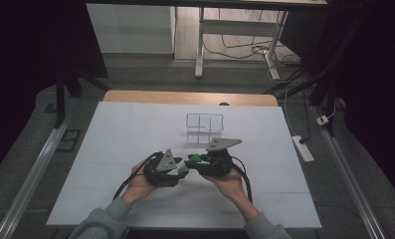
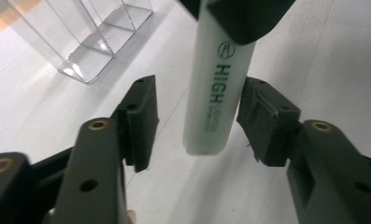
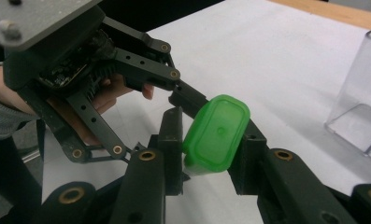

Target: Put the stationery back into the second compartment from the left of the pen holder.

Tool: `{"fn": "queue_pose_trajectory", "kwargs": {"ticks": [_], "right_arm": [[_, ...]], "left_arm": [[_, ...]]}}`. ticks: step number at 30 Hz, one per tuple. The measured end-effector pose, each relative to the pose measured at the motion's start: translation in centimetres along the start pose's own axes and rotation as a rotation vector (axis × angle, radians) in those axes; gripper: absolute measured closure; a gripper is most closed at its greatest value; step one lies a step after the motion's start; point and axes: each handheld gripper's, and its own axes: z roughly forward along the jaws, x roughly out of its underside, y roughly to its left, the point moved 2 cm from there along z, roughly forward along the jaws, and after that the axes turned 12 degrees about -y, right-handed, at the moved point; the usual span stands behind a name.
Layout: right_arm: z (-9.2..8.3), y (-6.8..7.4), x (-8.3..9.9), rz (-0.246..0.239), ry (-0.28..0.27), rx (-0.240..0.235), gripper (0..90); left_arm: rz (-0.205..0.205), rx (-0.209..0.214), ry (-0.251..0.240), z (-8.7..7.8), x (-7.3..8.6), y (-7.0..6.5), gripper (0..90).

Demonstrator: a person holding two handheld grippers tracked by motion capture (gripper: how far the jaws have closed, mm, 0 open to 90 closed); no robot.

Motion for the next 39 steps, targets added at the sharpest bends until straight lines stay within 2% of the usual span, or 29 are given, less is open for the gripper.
{"fn": "queue_pose_trajectory", "kwargs": {"ticks": [7, 10, 14, 19, 31, 39], "right_arm": [[-0.7, -0.3, -0.4, -0.013, -0.023, 0.031, 69.9], [-1.0, -0.5, -0.5, -0.018, -0.030, 0.039, 69.9], [-1.4, -0.5, -0.7, -0.021, -0.041, 0.043, 69.9], [-1.9, -0.7, -1.1, -0.033, -0.054, 0.052, 69.9], [-2.7, -1.0, -1.3, -0.039, -0.071, 0.069, 69.9], [-3.4, -1.5, -1.6, -0.044, -0.082, 0.090, 69.9]], "left_arm": [[-0.048, -0.001, 0.002, -0.7, 0.2, 0.7, 38.0], [-0.056, -0.001, 0.009, -1.2, 0.4, 0.8, 36.3], [-0.077, -0.018, 0.003, -2.0, 0.8, 1.2, 35.5], [-0.111, -0.048, 0.003, -3.3, 1.9, 1.7, 34.8], [-0.146, -0.103, 0.031, -6.1, 4.4, 2.6, 32.9], [-0.193, -0.152, 0.047, -8.0, 6.3, 3.4, 31.9]]}}
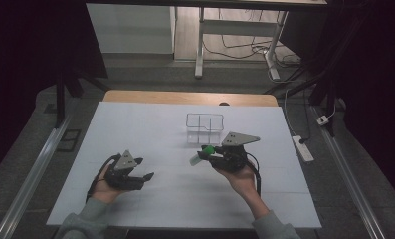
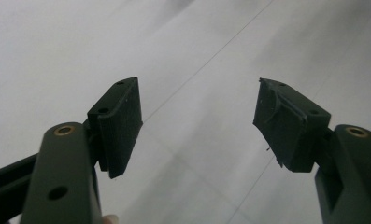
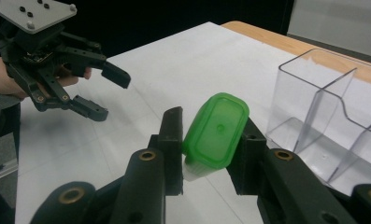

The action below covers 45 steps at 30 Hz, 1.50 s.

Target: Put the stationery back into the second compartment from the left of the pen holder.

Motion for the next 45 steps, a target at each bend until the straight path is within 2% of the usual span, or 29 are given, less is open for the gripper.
{"fn": "queue_pose_trajectory", "kwargs": {"ticks": [7, 12, 26, 30, 36, 39, 45], "right_arm": [[-0.4, -0.2, -0.1, -0.012, 0.000, 0.016, 69.9], [-0.7, -0.4, -0.4, -0.022, -0.002, 0.025, 69.9], [-1.2, -1.1, -1.6, -0.026, -0.025, 0.055, 69.9], [-1.4, -1.6, -2.8, -0.016, -0.054, 0.063, 69.9], [-1.3, -2.6, -4.6, -0.039, -0.055, 0.092, 69.9], [-1.2, -3.4, -5.4, -0.030, -0.068, 0.102, 69.9], [-0.2, -4.5, -5.9, -0.031, -0.052, 0.126, 69.9]], "left_arm": [[-0.035, -0.036, 0.003, -1.1, 1.2, 0.7, 30.8], [-0.046, -0.049, 0.016, -1.5, 2.1, 1.0, 30.6], [-0.059, -0.045, 0.009, -1.8, 2.4, 1.6, 30.2], [-0.062, -0.047, 0.007, -1.9, 2.4, 1.7, 29.9], [-0.064, -0.046, 0.005, -2.1, 2.5, 1.8, 29.8], [-0.066, -0.046, 0.004, -2.1, 2.5, 1.9, 29.8], [-0.064, -0.047, 0.002, -2.2, 2.6, 1.9, 29.7]]}}
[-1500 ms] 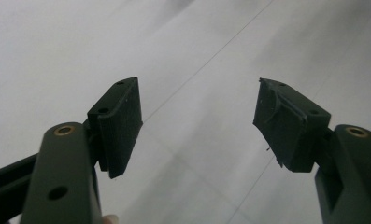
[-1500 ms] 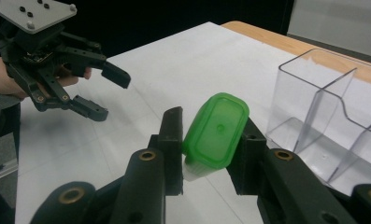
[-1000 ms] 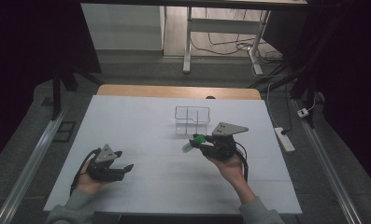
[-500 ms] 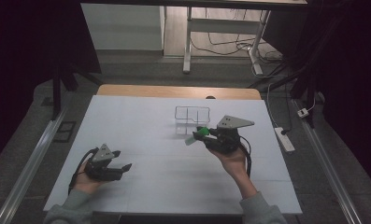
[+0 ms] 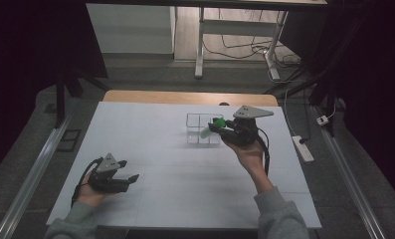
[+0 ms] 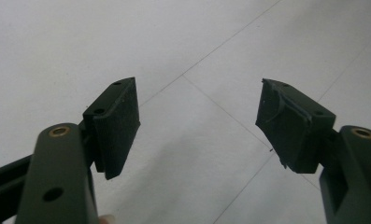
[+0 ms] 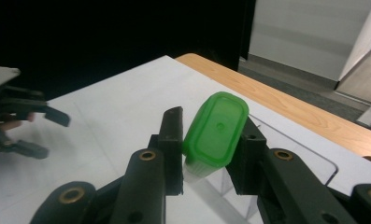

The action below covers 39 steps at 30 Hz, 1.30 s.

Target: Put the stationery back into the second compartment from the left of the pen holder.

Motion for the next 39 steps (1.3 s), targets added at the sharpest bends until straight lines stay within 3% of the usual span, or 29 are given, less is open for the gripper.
{"fn": "queue_pose_trajectory", "kwargs": {"ticks": [10, 16, 26, 35, 37, 39], "right_arm": [[2.2, -2.7, -0.6, 0.030, 0.003, 0.060, 69.9], [3.3, -4.0, -0.4, 0.043, 0.031, 0.095, 69.9], [4.9, -5.2, 0.6, 0.064, 0.064, 0.115, 69.8], [5.5, -5.4, 1.1, 0.073, 0.074, 0.114, 69.5], [5.5, -5.5, 1.2, 0.076, 0.081, 0.115, 67.2], [5.6, -5.6, 1.3, 0.087, 0.079, 0.124, 56.4]], "left_arm": [[0.001, 0.001, -0.001, -0.1, 0.1, 0.2, 29.6], [0.000, 0.005, 0.006, 0.0, 0.1, 0.2, 29.2], [0.013, 0.016, 0.025, 0.3, 0.2, 0.1, 28.5], [0.015, 0.017, 0.027, 0.3, 0.3, 0.0, 28.4], [0.016, 0.017, 0.029, 0.3, 0.3, 0.0, 28.3], [0.017, 0.017, 0.029, 0.3, 0.3, 0.0, 28.3]]}}
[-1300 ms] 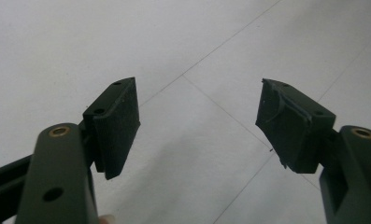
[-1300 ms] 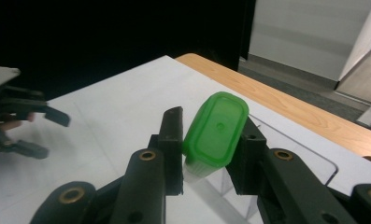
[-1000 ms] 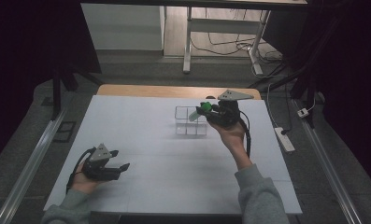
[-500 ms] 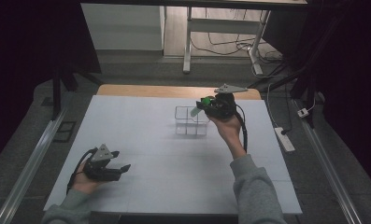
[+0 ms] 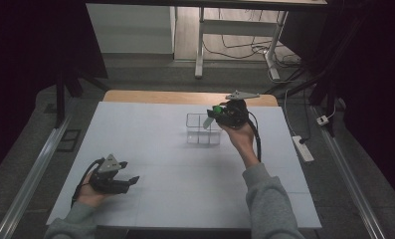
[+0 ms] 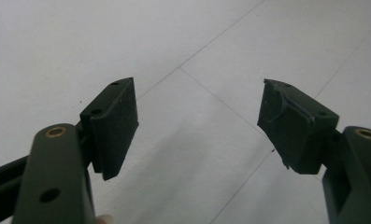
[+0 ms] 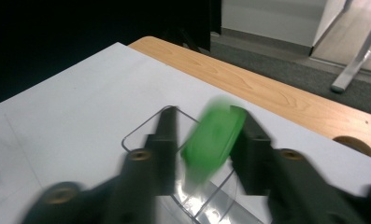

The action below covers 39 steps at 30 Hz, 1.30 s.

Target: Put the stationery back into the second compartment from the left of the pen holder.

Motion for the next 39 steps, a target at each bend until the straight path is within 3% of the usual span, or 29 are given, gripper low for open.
{"fn": "queue_pose_trajectory", "kwargs": {"ticks": [5, 20, 28, 39], "right_arm": [[-0.5, -0.1, 0.1, 0.009, 0.001, 0.005, 48.3], [-3.4, 0.6, 1.8, -0.012, 0.007, -0.017, 48.1], [-5.5, 1.6, 3.2, -0.050, 0.039, -0.029, 46.8], [-8.5, 2.1, 6.0, -0.042, 0.087, -0.045, 45.8]], "left_arm": [[0.001, 0.000, 0.003, 0.1, 0.0, 0.0, 28.3], [0.005, 0.001, 0.011, 0.2, 0.1, -0.1, 28.1], [0.005, 0.001, 0.012, 0.2, 0.1, -0.1, 28.1], [0.006, 0.000, 0.013, 0.2, 0.1, -0.1, 28.1]]}}
